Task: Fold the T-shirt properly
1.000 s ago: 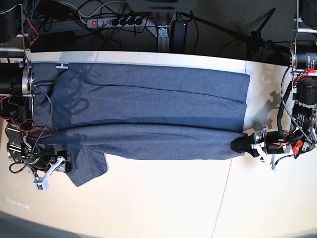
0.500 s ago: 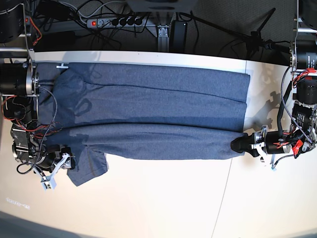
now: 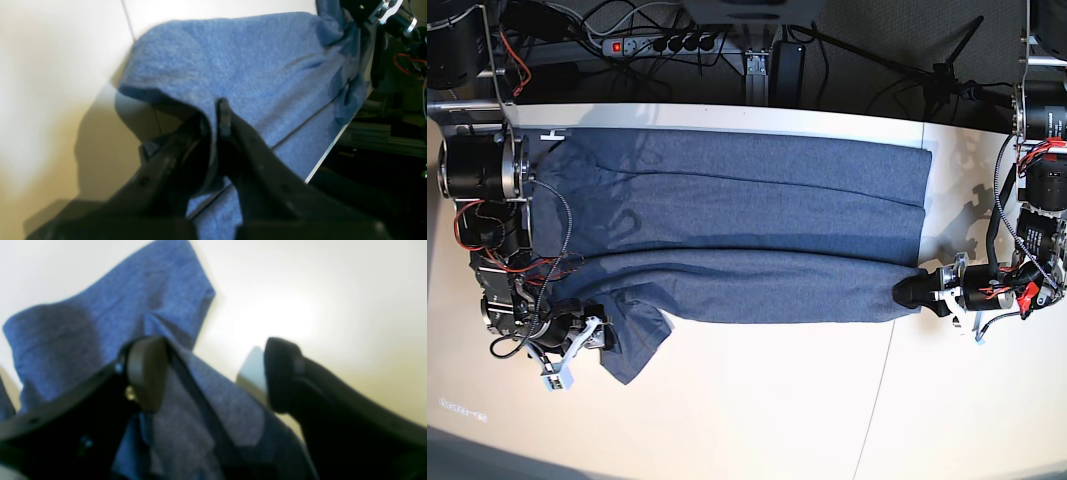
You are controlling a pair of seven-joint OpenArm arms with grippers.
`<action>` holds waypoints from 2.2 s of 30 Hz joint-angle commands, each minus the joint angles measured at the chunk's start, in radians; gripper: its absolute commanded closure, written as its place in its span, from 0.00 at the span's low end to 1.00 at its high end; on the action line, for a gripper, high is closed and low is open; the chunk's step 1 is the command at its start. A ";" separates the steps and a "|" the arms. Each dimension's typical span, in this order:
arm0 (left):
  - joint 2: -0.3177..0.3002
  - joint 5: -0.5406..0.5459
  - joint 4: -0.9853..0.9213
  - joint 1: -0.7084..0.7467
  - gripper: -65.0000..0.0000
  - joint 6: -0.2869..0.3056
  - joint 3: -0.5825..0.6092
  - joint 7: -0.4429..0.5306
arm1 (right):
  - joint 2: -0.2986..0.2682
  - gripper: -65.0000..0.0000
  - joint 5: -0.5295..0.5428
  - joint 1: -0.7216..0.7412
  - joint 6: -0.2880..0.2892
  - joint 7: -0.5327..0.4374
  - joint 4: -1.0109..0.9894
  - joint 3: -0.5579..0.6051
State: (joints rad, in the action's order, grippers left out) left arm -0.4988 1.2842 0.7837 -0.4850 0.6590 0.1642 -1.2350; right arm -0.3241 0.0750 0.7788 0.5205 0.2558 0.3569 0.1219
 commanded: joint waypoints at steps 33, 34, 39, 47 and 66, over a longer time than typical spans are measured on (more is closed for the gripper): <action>-0.017 0.021 0.017 -0.036 1.00 0.039 -0.006 0.015 | -0.098 1.00 0.056 -0.067 0.031 -0.076 0.047 -0.001; -0.017 0.021 0.017 -0.036 1.00 0.039 -0.006 0.019 | -0.103 1.00 0.067 -0.067 0.031 -0.072 0.055 -0.001; -0.017 0.021 0.017 -0.036 1.00 0.039 -0.006 0.031 | -0.113 1.00 0.136 -0.068 0.034 -0.068 0.086 -0.001; -0.018 0.022 0.017 -0.036 1.00 0.039 -0.006 0.031 | -0.114 1.00 0.248 -0.076 0.037 0.046 0.201 -0.001; -0.053 0.070 0.206 0.004 1.00 0.039 -0.006 -0.040 | -0.270 1.00 0.402 -0.476 0.037 0.127 0.786 -0.107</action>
State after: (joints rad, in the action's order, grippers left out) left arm -0.5343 1.3354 0.9760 -0.4545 0.6590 0.1642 -1.2858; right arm -0.5728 0.4606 0.2825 0.5430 0.4049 1.1297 0.0238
